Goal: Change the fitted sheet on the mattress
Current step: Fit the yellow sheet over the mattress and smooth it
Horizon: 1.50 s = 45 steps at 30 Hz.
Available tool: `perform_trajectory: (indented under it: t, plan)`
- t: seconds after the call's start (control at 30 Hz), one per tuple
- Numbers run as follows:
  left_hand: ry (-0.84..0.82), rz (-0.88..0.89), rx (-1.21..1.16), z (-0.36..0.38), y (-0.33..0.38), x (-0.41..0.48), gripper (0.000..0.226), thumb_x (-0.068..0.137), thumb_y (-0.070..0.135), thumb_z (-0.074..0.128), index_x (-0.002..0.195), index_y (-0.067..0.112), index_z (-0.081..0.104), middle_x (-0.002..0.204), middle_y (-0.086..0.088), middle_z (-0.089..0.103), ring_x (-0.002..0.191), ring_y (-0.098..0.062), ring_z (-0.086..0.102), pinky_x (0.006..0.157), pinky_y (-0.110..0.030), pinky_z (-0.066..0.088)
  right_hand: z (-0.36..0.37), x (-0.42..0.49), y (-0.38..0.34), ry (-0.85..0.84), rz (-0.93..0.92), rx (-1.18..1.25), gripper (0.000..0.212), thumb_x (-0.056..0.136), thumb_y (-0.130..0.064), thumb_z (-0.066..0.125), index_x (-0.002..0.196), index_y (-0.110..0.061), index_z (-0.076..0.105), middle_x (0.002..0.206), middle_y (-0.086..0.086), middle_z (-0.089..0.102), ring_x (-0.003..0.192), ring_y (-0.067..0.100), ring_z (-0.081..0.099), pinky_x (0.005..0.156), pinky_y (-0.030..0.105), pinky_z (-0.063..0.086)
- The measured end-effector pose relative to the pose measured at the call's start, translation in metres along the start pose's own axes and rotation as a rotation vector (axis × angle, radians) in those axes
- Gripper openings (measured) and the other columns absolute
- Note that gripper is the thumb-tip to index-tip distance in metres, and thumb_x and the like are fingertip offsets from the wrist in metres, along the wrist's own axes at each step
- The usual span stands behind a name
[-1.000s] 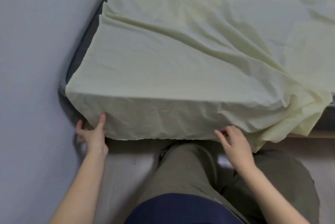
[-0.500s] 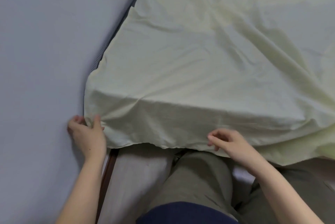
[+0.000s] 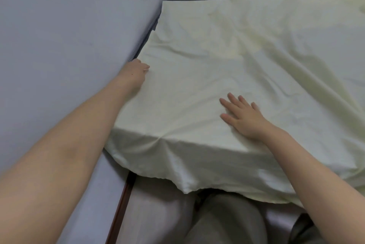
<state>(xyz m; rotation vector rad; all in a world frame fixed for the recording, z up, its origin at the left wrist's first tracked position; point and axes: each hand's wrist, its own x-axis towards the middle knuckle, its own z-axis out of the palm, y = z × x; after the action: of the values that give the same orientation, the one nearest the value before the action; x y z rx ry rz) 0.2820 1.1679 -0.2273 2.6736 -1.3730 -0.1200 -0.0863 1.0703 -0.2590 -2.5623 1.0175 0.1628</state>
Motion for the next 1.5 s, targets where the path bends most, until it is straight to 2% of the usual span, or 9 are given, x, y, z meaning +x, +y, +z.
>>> perform_trajectory:
  t: [0.1, 0.23, 0.47, 0.67, 0.83, 0.93, 1.2, 1.37, 1.5]
  plan:
    - [0.018, -0.093, 0.131, 0.010, -0.009, 0.026, 0.033, 0.100, 0.010, 0.036, 0.128, 0.000, 0.050, 0.129, -0.026, 0.045, 0.119, -0.044, 0.046, 0.100, -0.045, 0.040, 0.012, -0.004, 0.010, 0.075, -0.001, -0.071, 0.058, 0.090, -0.072, 0.012, 0.146, -0.059, 0.002, 0.160, -0.021, -0.006, 0.150, 0.009, -0.004, 0.119, 0.049, -0.001]
    - [0.099, -0.117, 0.198, 0.020, -0.012, 0.052, 0.032, 0.099, 0.007, 0.035, 0.129, -0.001, 0.043, 0.131, -0.025, 0.041, 0.116, -0.043, 0.044, 0.097, -0.047, 0.038, 0.017, -0.007, 0.010, 0.127, -0.011, -0.077, 0.059, 0.089, -0.073, 0.006, 0.146, -0.058, 0.000, 0.160, -0.022, -0.007, 0.149, 0.008, -0.004, 0.120, 0.047, 0.000]
    - [0.072, -0.190, -0.057, 0.027, -0.008, 0.099, 0.032, 0.099, 0.014, 0.035, 0.123, 0.027, 0.052, 0.129, -0.020, 0.036, 0.114, -0.040, 0.043, 0.099, -0.041, 0.037, 0.013, 0.002, 0.003, 0.085, -0.013, -0.041, 0.063, 0.090, -0.069, 0.016, 0.149, -0.052, 0.008, 0.160, -0.021, -0.007, 0.149, 0.009, -0.008, 0.118, 0.053, -0.004]
    - [0.113, -0.068, -0.148, 0.027, -0.004, 0.114, 0.017, 0.096, 0.014, 0.048, 0.110, 0.016, 0.058, 0.120, -0.019, 0.055, 0.106, -0.036, 0.056, 0.090, -0.037, 0.044, 0.011, 0.017, -0.009, 0.077, -0.061, -0.015, 0.063, 0.089, -0.070, 0.015, 0.149, -0.053, 0.006, 0.160, -0.023, -0.005, 0.149, 0.010, -0.011, 0.118, 0.054, -0.006]
    - [0.241, -0.077, 0.109, 0.016, -0.005, 0.114, 0.030, 0.095, -0.002, 0.037, 0.122, 0.002, 0.050, 0.133, -0.026, 0.036, 0.099, -0.045, 0.058, 0.085, -0.046, 0.047, 0.011, 0.027, -0.020, 0.044, -0.120, -0.004, 0.062, 0.092, -0.069, 0.014, 0.150, -0.050, 0.001, 0.159, -0.022, -0.012, 0.147, 0.004, -0.017, 0.117, 0.052, -0.009]
    - [0.248, -0.130, 0.162, 0.018, -0.008, 0.113, 0.033, 0.097, -0.005, 0.033, 0.125, -0.008, 0.050, 0.136, -0.025, 0.035, 0.108, -0.044, 0.054, 0.091, -0.050, 0.044, 0.014, 0.030, -0.028, 0.041, -0.131, -0.046, 0.060, 0.094, -0.067, 0.011, 0.150, -0.050, -0.003, 0.159, -0.022, -0.016, 0.146, 0.004, -0.019, 0.117, 0.053, -0.010]
    - [0.203, -0.148, -0.037, 0.007, -0.009, 0.061, 0.046, 0.096, 0.018, 0.041, 0.143, 0.016, 0.040, 0.154, -0.015, 0.023, 0.135, -0.035, 0.030, 0.109, -0.045, 0.029, 0.008, 0.010, -0.026, 0.042, -0.138, 0.009, 0.063, 0.091, -0.072, 0.015, 0.149, -0.053, 0.000, 0.158, -0.024, -0.014, 0.146, 0.001, -0.017, 0.119, 0.045, -0.009]
    - [-0.098, -0.109, 0.090, 0.022, -0.038, -0.039, 0.059, 0.101, 0.047, 0.026, 0.152, 0.019, 0.023, 0.162, -0.009, 0.007, 0.148, -0.028, 0.009, 0.118, -0.045, 0.015, 0.020, -0.036, -0.041, -0.072, -0.323, -0.011, 0.052, 0.090, -0.072, 0.006, 0.141, -0.066, -0.006, 0.153, -0.033, -0.022, 0.141, -0.003, -0.028, 0.116, 0.044, -0.017]
    - [0.115, -0.252, -0.291, 0.041, -0.050, -0.133, 0.053, 0.101, 0.027, 0.042, 0.149, 0.007, 0.032, 0.158, -0.015, 0.021, 0.144, -0.028, 0.022, 0.117, -0.037, 0.018, 0.027, -0.056, -0.047, -0.047, -0.385, 0.103, 0.046, 0.094, -0.067, 0.010, 0.140, -0.066, 0.018, 0.153, -0.039, -0.002, 0.144, -0.008, -0.011, 0.117, 0.034, -0.011]
